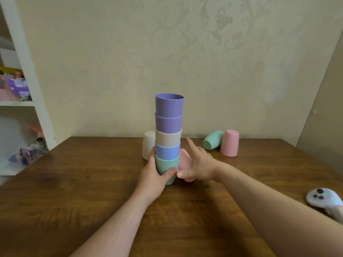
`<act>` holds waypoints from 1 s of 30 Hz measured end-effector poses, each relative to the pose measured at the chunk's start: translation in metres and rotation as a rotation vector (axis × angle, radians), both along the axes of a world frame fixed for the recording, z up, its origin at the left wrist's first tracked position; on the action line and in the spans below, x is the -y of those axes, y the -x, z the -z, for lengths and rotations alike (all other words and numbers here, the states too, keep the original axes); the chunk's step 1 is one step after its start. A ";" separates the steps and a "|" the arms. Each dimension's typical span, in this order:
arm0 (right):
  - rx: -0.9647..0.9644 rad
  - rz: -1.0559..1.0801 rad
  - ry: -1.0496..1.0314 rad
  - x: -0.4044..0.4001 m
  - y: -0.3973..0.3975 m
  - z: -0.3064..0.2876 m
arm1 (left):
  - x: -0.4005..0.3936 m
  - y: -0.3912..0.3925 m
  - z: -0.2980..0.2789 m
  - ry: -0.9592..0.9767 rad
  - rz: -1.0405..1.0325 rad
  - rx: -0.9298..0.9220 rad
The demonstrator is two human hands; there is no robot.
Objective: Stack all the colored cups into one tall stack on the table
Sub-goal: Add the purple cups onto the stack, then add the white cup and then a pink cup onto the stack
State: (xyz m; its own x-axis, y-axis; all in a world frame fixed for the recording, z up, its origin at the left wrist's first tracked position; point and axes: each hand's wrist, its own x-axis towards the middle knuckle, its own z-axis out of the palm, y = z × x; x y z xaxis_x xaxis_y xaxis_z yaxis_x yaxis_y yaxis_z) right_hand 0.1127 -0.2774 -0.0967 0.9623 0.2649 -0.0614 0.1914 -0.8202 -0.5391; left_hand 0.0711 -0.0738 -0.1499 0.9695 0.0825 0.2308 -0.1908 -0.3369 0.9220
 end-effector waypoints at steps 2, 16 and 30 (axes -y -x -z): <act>-0.055 0.017 0.042 0.005 0.000 0.014 | -0.001 -0.001 0.000 0.005 0.017 -0.017; 0.235 0.312 -0.118 0.033 -0.014 0.048 | 0.002 -0.005 0.001 -0.233 -0.092 -0.049; 0.390 0.153 -0.233 0.016 0.029 0.054 | 0.008 -0.004 -0.002 -0.434 -0.030 -0.091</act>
State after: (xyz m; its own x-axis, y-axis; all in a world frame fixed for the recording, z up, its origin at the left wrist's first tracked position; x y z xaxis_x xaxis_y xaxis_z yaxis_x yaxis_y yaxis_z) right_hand 0.0839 -0.2935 -0.1511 0.9309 0.0822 0.3559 0.3023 -0.7203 -0.6243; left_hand 0.0751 -0.0813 -0.1480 0.9861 0.0253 0.1642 -0.0997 -0.7004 0.7068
